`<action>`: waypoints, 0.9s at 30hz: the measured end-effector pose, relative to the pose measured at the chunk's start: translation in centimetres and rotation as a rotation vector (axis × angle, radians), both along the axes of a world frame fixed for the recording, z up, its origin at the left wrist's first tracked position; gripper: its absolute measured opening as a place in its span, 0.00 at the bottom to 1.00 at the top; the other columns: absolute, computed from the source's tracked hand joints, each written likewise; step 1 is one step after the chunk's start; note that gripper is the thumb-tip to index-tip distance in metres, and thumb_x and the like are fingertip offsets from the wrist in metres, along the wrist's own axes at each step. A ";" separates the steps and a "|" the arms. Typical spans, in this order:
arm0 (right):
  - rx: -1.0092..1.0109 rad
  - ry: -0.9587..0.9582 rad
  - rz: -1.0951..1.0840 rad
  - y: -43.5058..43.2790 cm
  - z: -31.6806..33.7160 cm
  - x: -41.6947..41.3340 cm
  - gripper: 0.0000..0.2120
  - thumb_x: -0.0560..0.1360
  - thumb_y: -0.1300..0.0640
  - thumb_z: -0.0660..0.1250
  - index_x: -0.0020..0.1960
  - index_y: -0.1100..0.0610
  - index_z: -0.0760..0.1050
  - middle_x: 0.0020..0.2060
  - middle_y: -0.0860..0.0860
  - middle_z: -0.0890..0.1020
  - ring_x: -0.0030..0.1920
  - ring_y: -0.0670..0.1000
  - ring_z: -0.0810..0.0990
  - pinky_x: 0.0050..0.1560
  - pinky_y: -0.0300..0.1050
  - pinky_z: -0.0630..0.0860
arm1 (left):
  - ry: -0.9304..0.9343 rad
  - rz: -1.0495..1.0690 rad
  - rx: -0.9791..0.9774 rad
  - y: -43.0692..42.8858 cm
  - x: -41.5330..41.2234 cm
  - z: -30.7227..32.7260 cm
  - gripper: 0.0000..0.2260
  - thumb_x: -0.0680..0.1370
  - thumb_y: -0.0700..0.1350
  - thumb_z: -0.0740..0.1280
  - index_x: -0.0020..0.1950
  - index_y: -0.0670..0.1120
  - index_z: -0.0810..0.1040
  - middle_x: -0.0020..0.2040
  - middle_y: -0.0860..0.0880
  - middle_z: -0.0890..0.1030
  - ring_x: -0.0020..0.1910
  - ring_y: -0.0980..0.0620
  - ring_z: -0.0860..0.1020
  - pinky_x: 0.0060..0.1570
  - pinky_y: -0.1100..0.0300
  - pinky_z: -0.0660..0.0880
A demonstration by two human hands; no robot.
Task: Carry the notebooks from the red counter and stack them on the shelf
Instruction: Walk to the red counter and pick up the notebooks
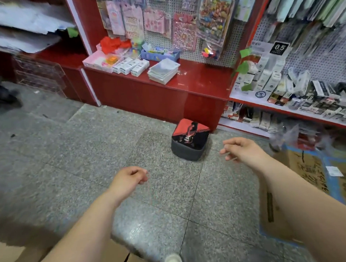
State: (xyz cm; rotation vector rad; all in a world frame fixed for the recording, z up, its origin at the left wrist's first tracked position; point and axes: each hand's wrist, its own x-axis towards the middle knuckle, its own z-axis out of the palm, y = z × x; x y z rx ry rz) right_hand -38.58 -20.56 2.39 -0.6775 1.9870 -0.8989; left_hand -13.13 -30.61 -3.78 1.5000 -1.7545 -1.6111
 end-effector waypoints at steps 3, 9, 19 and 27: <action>0.004 -0.007 0.028 -4.7 0.1 -1.9 0.05 0.77 0.62 0.57 0.50 0.57 0.70 0.35 0.47 0.78 0.28 0.42 0.76 0.32 0.35 0.67 | -0.015 0.037 -0.002 -4.4 -1.9 -0.4 0.15 0.76 0.36 0.61 0.30 0.48 0.74 0.18 0.56 0.77 0.25 0.60 0.75 0.26 0.77 0.68; -0.006 0.006 0.082 -16.5 -0.7 -7.0 0.08 0.77 0.62 0.56 0.54 0.58 0.71 0.36 0.48 0.78 0.22 0.39 0.76 0.33 0.36 0.67 | -0.006 0.051 -0.003 -14.0 -6.2 -1.1 0.13 0.76 0.37 0.61 0.33 0.48 0.73 0.30 0.49 0.76 0.26 0.60 0.74 0.29 0.75 0.69; -0.026 -0.026 0.184 -38.5 -1.7 -15.1 0.10 0.77 0.62 0.56 0.55 0.58 0.72 0.43 0.53 0.79 0.33 0.47 0.73 0.35 0.37 0.69 | -0.051 0.213 -0.011 -31.6 -13.9 -1.0 0.13 0.76 0.36 0.60 0.34 0.47 0.75 0.32 0.50 0.76 0.32 0.55 0.73 0.29 0.77 0.69; -0.008 -0.073 0.190 -52.7 -3.3 -16.3 0.08 0.77 0.62 0.56 0.53 0.56 0.72 0.37 0.48 0.79 0.33 0.46 0.74 0.32 0.35 0.69 | -0.081 0.205 0.056 -44.5 -15.6 -2.4 0.13 0.77 0.37 0.59 0.34 0.47 0.75 0.33 0.52 0.76 0.33 0.57 0.73 0.32 0.74 0.70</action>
